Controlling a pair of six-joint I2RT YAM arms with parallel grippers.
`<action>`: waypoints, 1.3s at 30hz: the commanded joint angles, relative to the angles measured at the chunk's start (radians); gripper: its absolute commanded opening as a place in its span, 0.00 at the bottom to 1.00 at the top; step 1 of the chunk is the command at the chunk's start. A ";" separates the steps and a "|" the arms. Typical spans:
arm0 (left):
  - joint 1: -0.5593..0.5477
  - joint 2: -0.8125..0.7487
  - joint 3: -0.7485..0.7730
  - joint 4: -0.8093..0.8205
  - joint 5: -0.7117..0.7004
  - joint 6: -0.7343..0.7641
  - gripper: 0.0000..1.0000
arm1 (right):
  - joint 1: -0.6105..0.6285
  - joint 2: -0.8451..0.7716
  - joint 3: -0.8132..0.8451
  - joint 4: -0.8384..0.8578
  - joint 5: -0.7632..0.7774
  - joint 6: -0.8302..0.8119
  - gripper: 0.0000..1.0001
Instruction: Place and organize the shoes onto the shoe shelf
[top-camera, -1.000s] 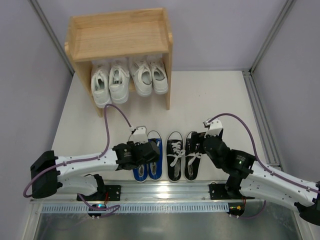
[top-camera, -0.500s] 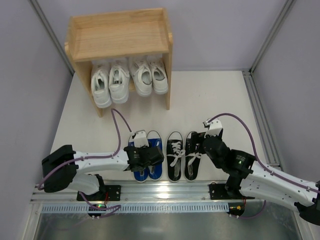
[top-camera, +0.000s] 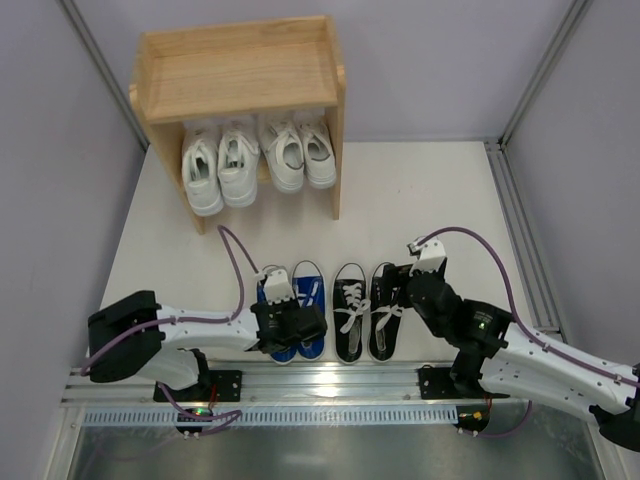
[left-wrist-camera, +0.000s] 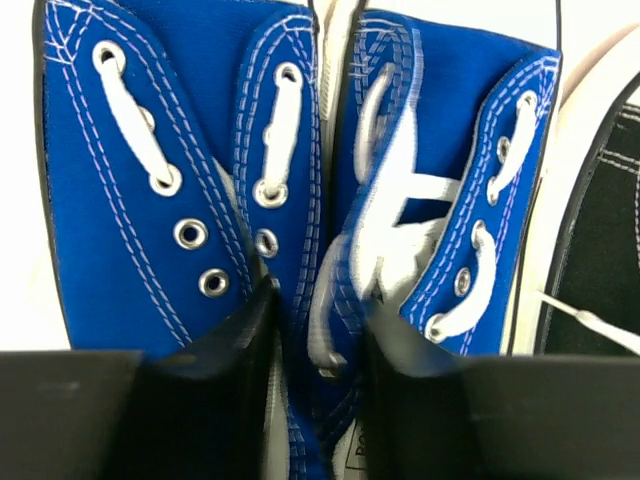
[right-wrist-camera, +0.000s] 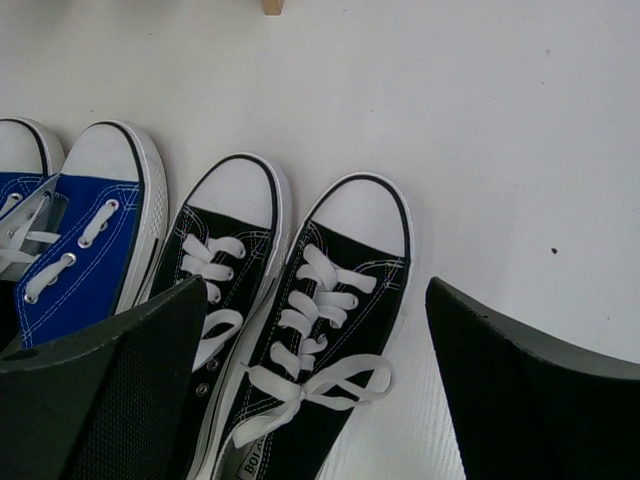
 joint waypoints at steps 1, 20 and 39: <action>-0.011 0.155 -0.091 0.020 0.207 -0.042 0.26 | 0.001 -0.016 -0.004 0.022 -0.002 0.012 0.91; -0.180 -0.282 0.718 -0.934 -0.160 0.074 0.00 | 0.001 -0.092 -0.013 0.017 0.022 -0.026 0.90; 0.188 -0.127 1.459 -0.260 -0.252 1.372 0.00 | 0.001 -0.134 0.040 0.027 0.031 -0.107 0.90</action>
